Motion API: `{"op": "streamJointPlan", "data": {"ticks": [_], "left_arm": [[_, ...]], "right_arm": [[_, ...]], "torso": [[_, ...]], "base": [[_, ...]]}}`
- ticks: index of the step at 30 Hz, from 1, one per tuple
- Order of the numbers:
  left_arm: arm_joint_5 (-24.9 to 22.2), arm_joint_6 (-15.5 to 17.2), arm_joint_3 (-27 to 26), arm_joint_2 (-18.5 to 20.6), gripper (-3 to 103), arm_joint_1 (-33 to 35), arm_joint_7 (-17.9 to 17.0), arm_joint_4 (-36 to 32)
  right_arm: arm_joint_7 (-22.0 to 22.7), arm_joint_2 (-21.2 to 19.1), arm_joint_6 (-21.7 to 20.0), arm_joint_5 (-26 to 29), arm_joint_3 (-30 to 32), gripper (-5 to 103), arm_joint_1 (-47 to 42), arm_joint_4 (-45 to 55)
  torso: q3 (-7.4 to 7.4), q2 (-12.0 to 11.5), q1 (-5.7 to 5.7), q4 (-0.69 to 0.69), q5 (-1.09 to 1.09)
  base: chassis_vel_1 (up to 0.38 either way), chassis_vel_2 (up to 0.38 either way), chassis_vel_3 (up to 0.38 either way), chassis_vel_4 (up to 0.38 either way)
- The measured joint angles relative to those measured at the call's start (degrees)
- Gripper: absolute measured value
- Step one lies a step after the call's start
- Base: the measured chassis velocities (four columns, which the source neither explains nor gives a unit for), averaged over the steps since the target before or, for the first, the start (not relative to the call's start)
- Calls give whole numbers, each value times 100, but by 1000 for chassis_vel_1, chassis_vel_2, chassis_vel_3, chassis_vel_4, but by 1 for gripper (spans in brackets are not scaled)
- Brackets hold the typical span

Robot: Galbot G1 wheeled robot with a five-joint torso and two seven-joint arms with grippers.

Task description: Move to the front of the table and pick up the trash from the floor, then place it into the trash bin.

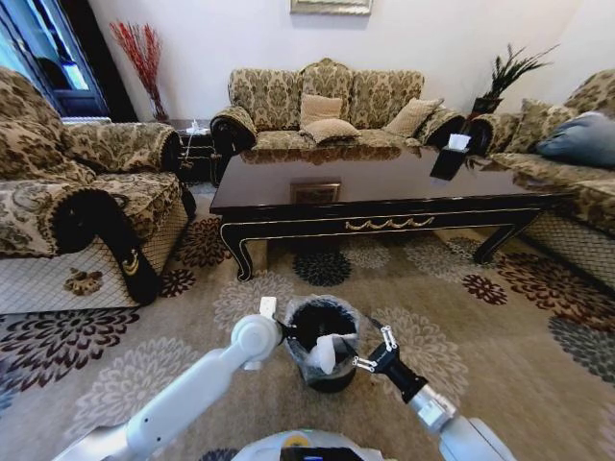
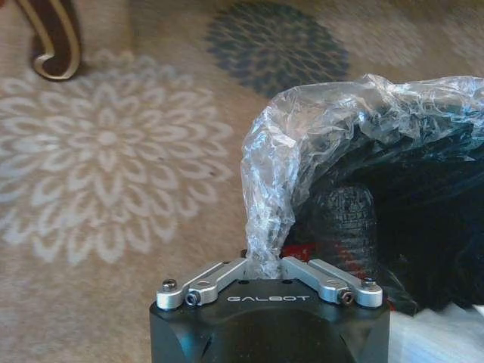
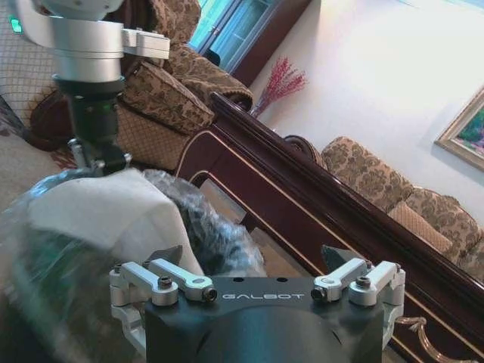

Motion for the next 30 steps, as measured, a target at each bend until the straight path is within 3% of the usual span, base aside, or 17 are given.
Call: {"op": "streamJointPlan", "data": {"ticks": [7,15,20,23,30], "left_arm": [[-117,0,-317,82,0,65,11,-34],[36,1,-144,62,0,208,19,-58],[104,2,-370,42,0,261,22,12],[68,-1,-720,314,0,313,-166,-115],[-117,0,-1055,747,0,806,-505,-335]], "right_arm": [[12,30,81,-202,-52,100,-15,-35],[172,42,-76,271,-148,100,50,202],[354,73,-34,496,-53,100,60,91],[573,182,28,904,72,100,11,-84],[666,243,56,960,41,100,153,-357]], "torso": [[0,0,0,0,0],[0,0,0,0,-1],[0,0,0,-1,0],[0,0,0,-1,-1],[0,0,0,0,0]], "base": [[0,0,0,0],[0,0,0,0],[0,0,0,0],[0,0,0,0],[0,0,0,0]]}}
